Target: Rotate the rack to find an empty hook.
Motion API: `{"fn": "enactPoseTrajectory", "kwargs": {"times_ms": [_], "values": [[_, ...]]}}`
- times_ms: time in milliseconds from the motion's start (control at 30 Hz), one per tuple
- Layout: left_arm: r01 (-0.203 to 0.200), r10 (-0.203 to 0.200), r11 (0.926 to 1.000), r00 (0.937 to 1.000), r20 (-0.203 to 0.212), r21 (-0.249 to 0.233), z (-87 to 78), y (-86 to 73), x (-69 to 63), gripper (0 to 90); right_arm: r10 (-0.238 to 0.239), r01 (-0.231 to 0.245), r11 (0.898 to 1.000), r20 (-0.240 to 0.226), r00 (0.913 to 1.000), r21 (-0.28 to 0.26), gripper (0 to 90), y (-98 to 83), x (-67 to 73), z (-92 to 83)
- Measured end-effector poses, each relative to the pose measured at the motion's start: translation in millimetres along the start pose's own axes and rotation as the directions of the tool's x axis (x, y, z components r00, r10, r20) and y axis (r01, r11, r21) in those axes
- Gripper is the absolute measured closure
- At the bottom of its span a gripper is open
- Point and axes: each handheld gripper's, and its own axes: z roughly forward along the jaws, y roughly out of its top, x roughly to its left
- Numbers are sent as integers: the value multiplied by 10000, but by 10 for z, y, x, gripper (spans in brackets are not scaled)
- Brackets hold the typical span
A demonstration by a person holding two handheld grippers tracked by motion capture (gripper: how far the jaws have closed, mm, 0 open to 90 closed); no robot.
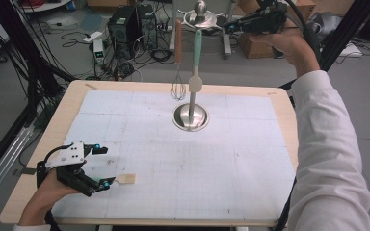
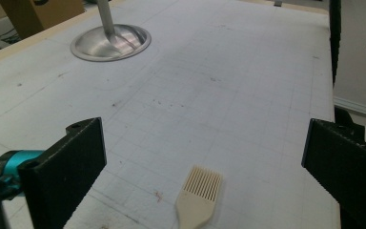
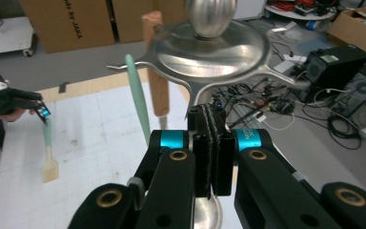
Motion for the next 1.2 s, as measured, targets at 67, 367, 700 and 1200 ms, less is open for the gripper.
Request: {"fn": "enactPoseTrajectory", "kwargs": {"times_ms": [67,367,700,1200], "values": [[-23,23,10000,10000,6,23,3,0,7,16,-14,14,9999,-67,10000,115,898,16,39,30],[-20,20,10000,10000,83,-4,6,1,-2,17,-390,393,9992,-314,9987,107,898,135,241,217],[-47,47,10000,10000,53,-6,-7,1,3,17,-537,540,9985,-406,9977,61,898,200,347,340],[173,-172,9998,9998,66,-129,-12,1,70,17,-342,330,9993,-711,9969,-180,686,-181,621,162]]}}
